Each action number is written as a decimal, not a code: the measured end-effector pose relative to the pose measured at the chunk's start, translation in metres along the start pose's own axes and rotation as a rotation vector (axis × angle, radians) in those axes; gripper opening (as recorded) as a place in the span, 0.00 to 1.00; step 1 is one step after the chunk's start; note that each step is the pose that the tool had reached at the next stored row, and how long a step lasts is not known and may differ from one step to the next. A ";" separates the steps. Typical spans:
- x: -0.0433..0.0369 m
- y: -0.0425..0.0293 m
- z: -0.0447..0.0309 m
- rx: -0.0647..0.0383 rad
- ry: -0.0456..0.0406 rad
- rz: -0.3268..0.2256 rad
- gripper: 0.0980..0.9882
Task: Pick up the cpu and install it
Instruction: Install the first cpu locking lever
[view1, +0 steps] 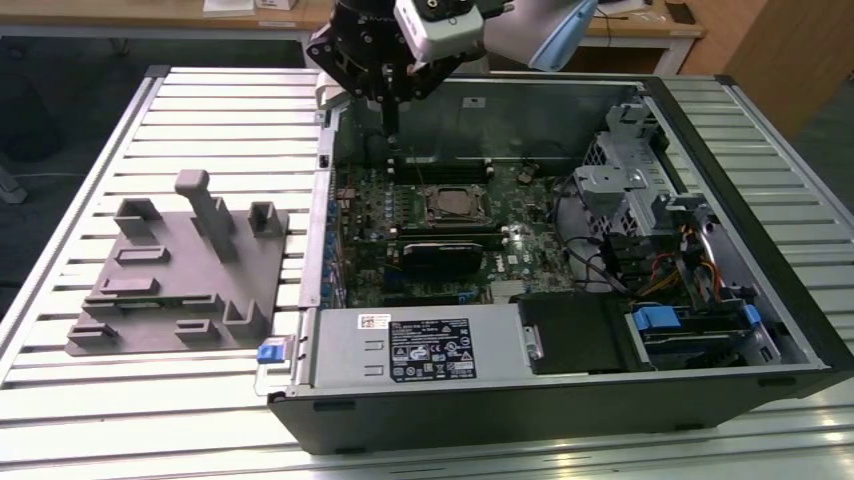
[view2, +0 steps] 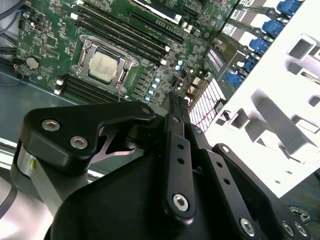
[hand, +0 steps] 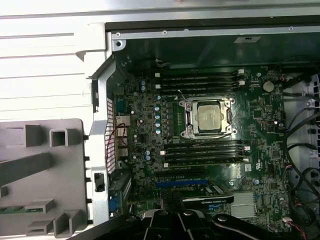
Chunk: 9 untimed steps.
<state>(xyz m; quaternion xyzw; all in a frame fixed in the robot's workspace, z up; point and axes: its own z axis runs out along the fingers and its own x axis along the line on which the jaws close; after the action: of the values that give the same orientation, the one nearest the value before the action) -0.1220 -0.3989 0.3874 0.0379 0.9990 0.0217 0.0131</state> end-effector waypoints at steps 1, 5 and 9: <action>0.0000 0.0000 0.0002 0.000 0.0000 0.000 0.01; 0.0000 -0.0001 0.0018 0.000 0.0000 0.000 0.01; 0.0001 -0.0001 0.0027 0.000 0.0000 0.000 0.01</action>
<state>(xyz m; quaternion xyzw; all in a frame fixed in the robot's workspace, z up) -0.1219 -0.3989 0.3847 0.0379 0.9990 0.0217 0.0131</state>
